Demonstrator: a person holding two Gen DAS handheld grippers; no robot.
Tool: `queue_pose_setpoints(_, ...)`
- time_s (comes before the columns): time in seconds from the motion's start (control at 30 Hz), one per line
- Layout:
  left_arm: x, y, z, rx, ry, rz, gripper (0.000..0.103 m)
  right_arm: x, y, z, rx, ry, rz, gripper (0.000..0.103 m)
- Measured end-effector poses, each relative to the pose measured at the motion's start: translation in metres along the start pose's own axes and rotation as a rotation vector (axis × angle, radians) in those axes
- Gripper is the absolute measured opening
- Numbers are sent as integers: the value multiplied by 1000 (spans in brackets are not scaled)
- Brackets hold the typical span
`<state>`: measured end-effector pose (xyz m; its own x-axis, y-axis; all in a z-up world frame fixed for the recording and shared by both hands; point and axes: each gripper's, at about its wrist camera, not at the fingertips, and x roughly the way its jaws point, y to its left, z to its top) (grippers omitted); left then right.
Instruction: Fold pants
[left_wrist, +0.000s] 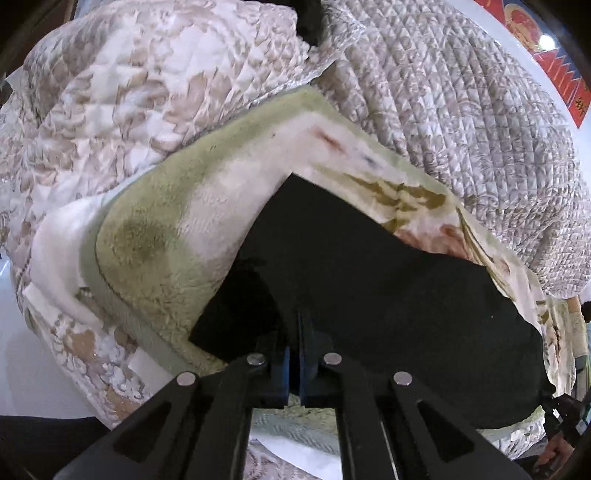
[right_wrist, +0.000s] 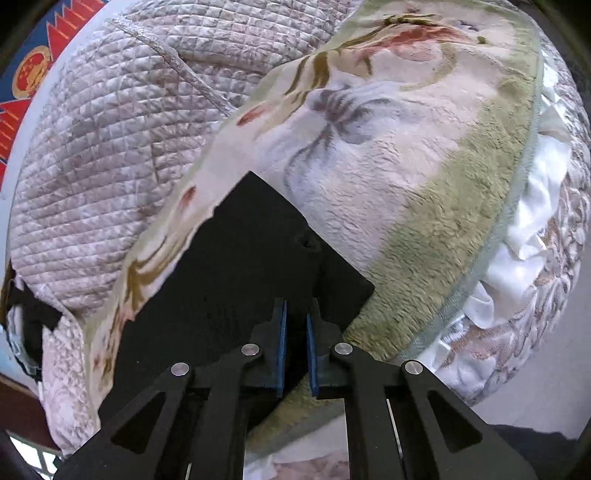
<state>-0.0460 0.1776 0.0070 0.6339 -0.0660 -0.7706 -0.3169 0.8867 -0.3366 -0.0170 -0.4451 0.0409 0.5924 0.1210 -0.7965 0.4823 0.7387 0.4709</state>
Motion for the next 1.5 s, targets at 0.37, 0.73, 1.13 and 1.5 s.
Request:
queue_pose_setpoints(0.37, -5, 2, 4, 21, -21, 39, 5, -2, -7, -7, 19, 0, -14, 9)
queue_pose_setpoints(0.73, -37, -7, 25, 31, -132, 92, 9, -47, 18, 3, -103, -196, -70, 25)
queue_pose_setpoints(1.13, 35, -104, 53, 301, -10, -20, 39, 59, 138, -20, -697, 42, -36, 39)
queue_pose_setpoints(1.5, 69, -105, 55, 263, 21, 53, 39, 102, 133, 4, -654, 37, -186, 39)
